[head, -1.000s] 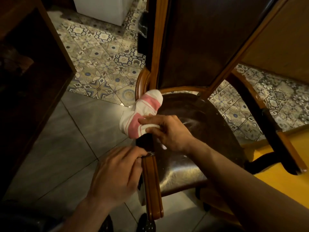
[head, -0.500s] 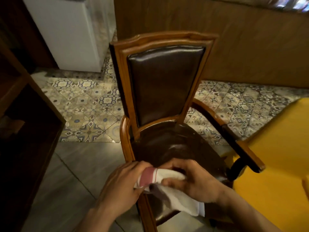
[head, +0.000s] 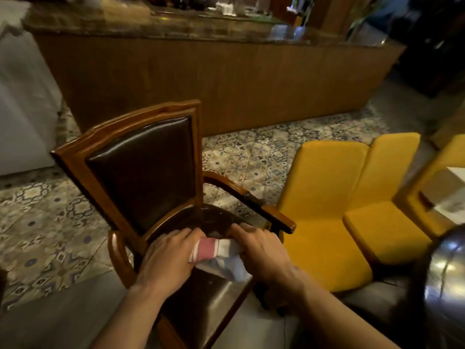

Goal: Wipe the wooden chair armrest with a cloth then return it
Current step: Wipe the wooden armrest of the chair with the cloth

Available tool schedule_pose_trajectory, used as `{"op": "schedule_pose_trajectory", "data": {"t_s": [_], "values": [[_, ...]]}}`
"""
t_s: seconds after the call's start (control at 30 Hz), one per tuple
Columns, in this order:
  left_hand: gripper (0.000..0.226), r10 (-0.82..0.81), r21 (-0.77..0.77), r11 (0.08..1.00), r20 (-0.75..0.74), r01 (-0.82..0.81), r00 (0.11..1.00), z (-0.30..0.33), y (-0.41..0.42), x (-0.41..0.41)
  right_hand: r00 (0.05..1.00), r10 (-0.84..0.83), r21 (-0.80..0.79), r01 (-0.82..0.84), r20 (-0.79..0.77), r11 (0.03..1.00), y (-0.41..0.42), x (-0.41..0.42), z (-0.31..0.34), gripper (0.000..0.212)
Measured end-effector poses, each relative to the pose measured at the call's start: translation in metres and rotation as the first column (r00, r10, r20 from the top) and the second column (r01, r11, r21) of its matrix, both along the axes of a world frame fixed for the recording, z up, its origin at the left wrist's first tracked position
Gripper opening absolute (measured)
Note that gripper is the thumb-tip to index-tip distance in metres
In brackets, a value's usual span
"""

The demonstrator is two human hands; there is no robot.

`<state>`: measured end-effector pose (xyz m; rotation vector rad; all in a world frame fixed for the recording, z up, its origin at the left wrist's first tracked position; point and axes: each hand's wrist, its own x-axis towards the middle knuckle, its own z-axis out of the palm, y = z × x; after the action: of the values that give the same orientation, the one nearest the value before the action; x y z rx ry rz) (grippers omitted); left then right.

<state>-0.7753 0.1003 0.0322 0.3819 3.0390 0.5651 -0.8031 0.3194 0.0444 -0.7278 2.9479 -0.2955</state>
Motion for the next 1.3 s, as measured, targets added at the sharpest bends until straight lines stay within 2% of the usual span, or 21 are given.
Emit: {"op": "schedule_pose_trajectory", "data": {"t_s": [0.1, 0.23, 0.4, 0.63, 0.77, 0.9, 1.0, 1.1, 1.17, 1.3], "values": [[0.066, -0.043, -0.043, 0.998, -0.026, 0.041, 0.999, 0.007, 0.030, -0.016, 0.998, -0.059, -0.007, 0.059, 0.002, 0.998, 0.025, -0.002, 0.003, 0.052], [0.062, -0.089, -0.047, 0.995, -0.026, 0.088, 0.996, 0.004, 0.073, -0.043, 0.994, -0.109, -0.042, 0.110, 0.022, 0.993, 0.064, -0.017, -0.006, 0.054], [0.070, -0.084, -0.086, 0.993, -0.001, 0.084, 0.996, -0.018, 0.128, -0.082, 0.996, -0.067, -0.093, 0.072, 0.056, 0.993, 0.119, -0.054, -0.032, 0.058], [0.074, -0.040, -0.128, 0.991, 0.056, 0.047, 0.998, -0.055, 0.209, -0.163, 0.996, -0.093, -0.049, 0.092, -0.009, 0.995, 0.199, -0.139, -0.065, 0.053], [0.083, 0.001, -0.139, 0.990, 0.059, 0.007, 0.998, -0.086, 0.243, -0.200, 0.995, -0.086, -0.065, 0.082, -0.056, 0.995, 0.227, -0.184, -0.088, 0.034], [0.087, 0.036, -0.126, 0.992, 0.054, -0.029, 0.998, -0.131, 0.259, -0.233, 0.997, -0.076, -0.008, 0.076, -0.013, 0.997, 0.235, -0.225, -0.134, 0.038], [0.089, 0.026, -0.123, 0.992, 0.055, -0.019, 0.998, -0.167, 0.265, -0.255, 0.993, -0.110, 0.015, 0.109, 0.053, 0.994, 0.235, -0.244, -0.170, 0.056], [0.096, -0.036, -0.192, 0.979, 0.139, 0.063, 0.990, -0.206, 0.266, -0.258, 0.983, -0.056, -0.067, 0.069, 0.173, 0.995, 0.233, -0.244, -0.200, 0.063], [0.101, -0.076, -0.183, 0.977, 0.190, 0.111, 0.979, -0.226, 0.264, -0.252, 0.974, 0.002, -0.063, 0.012, 0.226, 0.998, 0.230, -0.234, -0.215, 0.073], [0.090, -0.164, -0.084, 0.979, 0.194, 0.183, 0.967, -0.234, 0.252, -0.256, 0.988, -0.033, -0.089, 0.048, 0.154, 0.995, 0.223, -0.229, -0.232, 0.069]]}}
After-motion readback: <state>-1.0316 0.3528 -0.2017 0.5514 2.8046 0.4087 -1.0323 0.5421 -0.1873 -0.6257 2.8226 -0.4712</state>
